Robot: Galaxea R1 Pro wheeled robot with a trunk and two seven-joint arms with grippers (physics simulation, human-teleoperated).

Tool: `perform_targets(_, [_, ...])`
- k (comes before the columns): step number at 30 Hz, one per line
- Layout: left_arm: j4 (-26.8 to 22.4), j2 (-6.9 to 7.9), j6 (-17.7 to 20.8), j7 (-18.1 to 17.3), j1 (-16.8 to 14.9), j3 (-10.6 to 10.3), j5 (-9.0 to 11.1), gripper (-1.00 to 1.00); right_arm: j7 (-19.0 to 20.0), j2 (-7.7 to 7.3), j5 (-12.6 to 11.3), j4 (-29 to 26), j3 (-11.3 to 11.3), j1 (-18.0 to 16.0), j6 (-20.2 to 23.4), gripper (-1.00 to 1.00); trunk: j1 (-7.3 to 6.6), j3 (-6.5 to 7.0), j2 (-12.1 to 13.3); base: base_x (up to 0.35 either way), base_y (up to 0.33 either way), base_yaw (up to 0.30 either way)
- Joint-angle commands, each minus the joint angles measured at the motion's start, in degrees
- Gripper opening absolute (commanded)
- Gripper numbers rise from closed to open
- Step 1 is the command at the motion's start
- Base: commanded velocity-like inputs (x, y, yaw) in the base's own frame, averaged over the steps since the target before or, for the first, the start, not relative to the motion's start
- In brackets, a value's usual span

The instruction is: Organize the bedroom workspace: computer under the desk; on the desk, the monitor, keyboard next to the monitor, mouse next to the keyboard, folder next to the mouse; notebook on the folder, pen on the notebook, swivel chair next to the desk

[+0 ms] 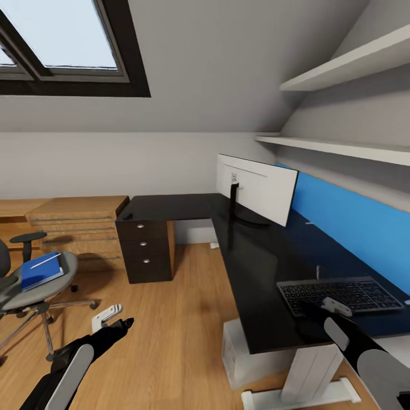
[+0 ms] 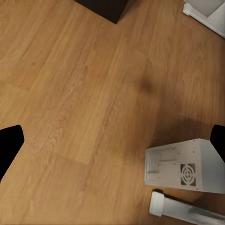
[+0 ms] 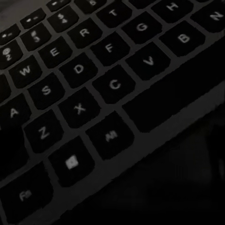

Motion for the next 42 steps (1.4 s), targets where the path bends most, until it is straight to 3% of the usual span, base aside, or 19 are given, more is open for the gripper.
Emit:
perform_targets(1, [-0.08,0.04,0.08,0.57,-0.03,-0.09,0.60,1.00,-0.39,-0.06,-0.46,-0.14,0.48,-0.02,0.26,1.00,0.01,-0.07,-0.04,0.168,0.096,0.000])
perform_targets(11, [0.69,0.04,0.11,0.57,-0.03,-0.97,0.60,1.00,-0.35,-0.06,-0.46,-0.32,0.48,-0.01,0.14,1.00,0.01,-0.07,-0.04,0.070,0.027,0.000])
perform_targets(16, [0.71,0.04,0.04,0.66,-0.03,-1.27,0.60,1.00,-0.31,-0.06,-0.45,-0.26,0.56,0.00,-2.71,1.00,0.01,-0.07,-0.04,0.077,0.079,0.000])
perform_targets(33, [1.41,0.06,0.11,0.51,-0.03,-1.30,0.65,1.00,-0.23,0.03,-0.40,-0.38,0.62,0.00,-3.20,1.00,0.01,-0.07,-0.04,0.111,0.068,0.000])
perform_targets(39, [1.49,0.05,0.04,0.70,-0.03,-1.37,0.56,1.00,-0.09,0.48,-0.31,-0.56,0.76,0.00,-3.23,1.00,-1.30,1.01,2.37,0.002,0.001,0.000])
perform_targets(42, [1.50,0.04,0.05,0.82,-0.03,-1.38,0.52,1.00,-0.06,0.86,2.58,-0.75,0.76,0.02,-3.24,1.00,-1.96,1.55,3.57,0.000,0.000,0.000])
